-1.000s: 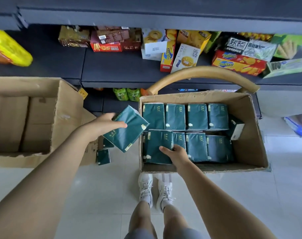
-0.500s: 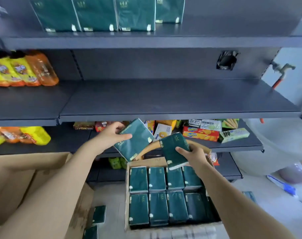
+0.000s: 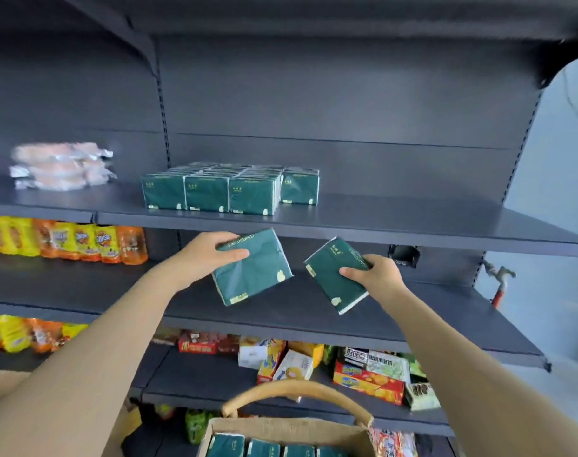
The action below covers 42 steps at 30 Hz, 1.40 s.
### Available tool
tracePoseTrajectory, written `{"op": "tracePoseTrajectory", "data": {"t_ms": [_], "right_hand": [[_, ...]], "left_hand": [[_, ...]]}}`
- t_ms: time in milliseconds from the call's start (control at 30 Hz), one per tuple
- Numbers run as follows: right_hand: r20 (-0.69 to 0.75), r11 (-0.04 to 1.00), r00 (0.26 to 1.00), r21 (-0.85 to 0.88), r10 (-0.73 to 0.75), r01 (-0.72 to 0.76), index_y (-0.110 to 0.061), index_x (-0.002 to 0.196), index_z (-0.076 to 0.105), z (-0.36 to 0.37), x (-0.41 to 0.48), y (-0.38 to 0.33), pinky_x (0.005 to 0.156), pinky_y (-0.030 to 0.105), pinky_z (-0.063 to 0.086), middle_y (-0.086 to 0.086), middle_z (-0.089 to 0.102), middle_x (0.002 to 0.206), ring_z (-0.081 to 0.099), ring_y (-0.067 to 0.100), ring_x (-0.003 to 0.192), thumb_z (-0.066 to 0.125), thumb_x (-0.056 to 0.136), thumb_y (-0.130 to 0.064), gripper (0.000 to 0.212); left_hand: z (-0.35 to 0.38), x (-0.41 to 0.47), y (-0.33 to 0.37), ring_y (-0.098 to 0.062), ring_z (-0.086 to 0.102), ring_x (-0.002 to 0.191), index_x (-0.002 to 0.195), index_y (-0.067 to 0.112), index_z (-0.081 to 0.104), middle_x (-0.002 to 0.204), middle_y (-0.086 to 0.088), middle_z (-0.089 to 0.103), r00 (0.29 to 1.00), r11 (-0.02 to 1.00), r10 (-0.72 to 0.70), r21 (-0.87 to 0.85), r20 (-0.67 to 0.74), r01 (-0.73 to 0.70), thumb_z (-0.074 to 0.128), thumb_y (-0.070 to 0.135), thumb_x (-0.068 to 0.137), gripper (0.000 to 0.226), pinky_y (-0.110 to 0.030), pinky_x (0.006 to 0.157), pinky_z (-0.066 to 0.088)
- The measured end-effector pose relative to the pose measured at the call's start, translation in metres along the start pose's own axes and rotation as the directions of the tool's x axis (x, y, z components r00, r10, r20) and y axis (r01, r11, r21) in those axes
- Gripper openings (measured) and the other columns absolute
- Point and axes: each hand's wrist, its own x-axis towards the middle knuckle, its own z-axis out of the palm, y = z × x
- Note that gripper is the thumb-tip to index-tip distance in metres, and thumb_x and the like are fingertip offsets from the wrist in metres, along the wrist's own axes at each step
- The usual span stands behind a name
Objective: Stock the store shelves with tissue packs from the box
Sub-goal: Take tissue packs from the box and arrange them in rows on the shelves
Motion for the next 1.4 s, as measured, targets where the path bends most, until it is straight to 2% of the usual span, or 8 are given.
{"op": "tracePoseTrajectory", "data": {"t_ms": [100, 200, 367, 567, 833, 1033, 1167, 1400], "right_hand": [[-0.018, 0.999, 0.998, 0.001, -0.052, 0.052, -0.011, 0.096, 0.069, -0.021, 0.017, -0.022, 0.080, 0.036, 0.055, 0.003, 0.070, 0.089, 0.067, 0.023, 0.086, 0.079, 0.075, -0.024, 0.027], [-0.017, 0.993, 0.993, -0.036, -0.114, 0.114, -0.012, 0.093, 0.068, -0.036, 0.033, -0.047, 0.075, 0.032, 0.052, 0.001, 0.068, 0.084, 0.065, 0.021, 0.081, 0.079, 0.074, -0.022, 0.024], [0.025, 0.958, 0.981, -0.211, -0.195, 0.196, -0.011, 0.093, 0.067, -0.045, 0.071, -0.089, 0.069, 0.030, 0.052, 0.003, 0.068, 0.085, 0.063, 0.021, 0.080, 0.078, 0.075, -0.024, 0.025], [-0.004, 0.920, 0.973, -0.326, -0.232, 0.218, -0.008, 0.100, 0.064, -0.029, 0.135, -0.118, 0.075, 0.033, 0.052, 0.006, 0.067, 0.094, 0.061, 0.022, 0.086, 0.079, 0.073, -0.028, 0.036], [0.029, 0.822, 0.959, -0.508, -0.282, 0.257, -0.012, 0.104, 0.058, 0.018, 0.235, -0.135, 0.056, 0.023, 0.039, -0.003, 0.057, 0.085, 0.054, 0.017, 0.078, 0.078, 0.074, -0.028, 0.039], [0.025, 0.810, 0.959, -0.529, -0.283, 0.252, -0.021, 0.125, 0.056, 0.061, 0.306, -0.119, 0.081, 0.026, 0.042, 0.003, 0.060, 0.116, 0.052, 0.019, 0.106, 0.076, 0.075, -0.034, 0.055], [0.033, 0.790, 0.938, -0.530, -0.345, 0.309, -0.019, 0.132, 0.053, 0.084, 0.329, -0.103, 0.101, 0.025, 0.033, -0.004, 0.049, 0.139, 0.037, 0.015, 0.131, 0.073, 0.079, -0.030, 0.057], [0.082, 0.741, 0.923, -0.570, -0.377, 0.354, -0.025, 0.142, 0.042, 0.094, 0.345, -0.077, 0.113, 0.027, 0.020, -0.008, 0.036, 0.150, 0.020, 0.011, 0.144, 0.069, 0.084, -0.033, 0.064]], "left_hand": [[-0.009, 0.010, 0.033, 0.004, 0.063, 0.075, 0.090, 0.035, 0.060, 0.091, 0.020, 0.063, 0.997, 0.996, 0.074, 0.054, -0.033, -0.072, 0.068, 0.023, 0.086, 0.016, -0.009, 0.061, 0.045], [-0.020, 0.027, 0.057, -0.001, 0.061, 0.084, 0.087, 0.037, 0.060, 0.094, 0.019, 0.063, 0.989, 0.980, 0.141, 0.145, -0.039, -0.134, 0.069, 0.025, 0.086, 0.016, -0.014, 0.071, 0.046], [-0.044, 0.071, 0.073, 0.000, 0.058, 0.088, 0.103, 0.027, 0.062, 0.100, 0.015, 0.062, 0.987, 0.959, 0.161, 0.241, -0.022, -0.151, 0.068, 0.031, 0.085, 0.020, -0.019, 0.070, 0.044], [-0.075, 0.133, 0.067, -0.001, 0.062, 0.084, 0.102, 0.024, 0.066, 0.098, 0.011, 0.067, 0.981, 0.962, 0.194, 0.202, -0.032, -0.183, 0.067, 0.027, 0.086, 0.015, -0.017, 0.065, 0.044], [-0.119, 0.221, 0.045, 0.001, 0.064, 0.082, 0.100, 0.025, 0.067, 0.095, 0.013, 0.069, 0.968, 0.957, 0.245, 0.172, -0.057, -0.232, 0.067, 0.029, 0.086, 0.014, -0.014, 0.064, 0.042], [-0.127, 0.278, 0.026, -0.004, 0.064, 0.087, 0.098, 0.024, 0.068, 0.094, 0.013, 0.068, 0.960, 0.947, 0.271, 0.200, -0.075, -0.252, 0.069, 0.028, 0.085, 0.013, -0.017, 0.068, 0.045], [-0.124, 0.300, 0.013, 0.000, 0.064, 0.083, 0.095, 0.027, 0.067, 0.092, 0.013, 0.069, 0.950, 0.950, 0.289, 0.156, -0.114, -0.270, 0.068, 0.029, 0.085, 0.010, -0.015, 0.067, 0.046], [-0.113, 0.312, -0.001, 0.000, 0.064, 0.084, 0.095, 0.027, 0.067, 0.091, 0.013, 0.070, 0.945, 0.956, 0.290, 0.098, -0.148, -0.278, 0.067, 0.030, 0.086, 0.010, -0.013, 0.071, 0.046]]}}
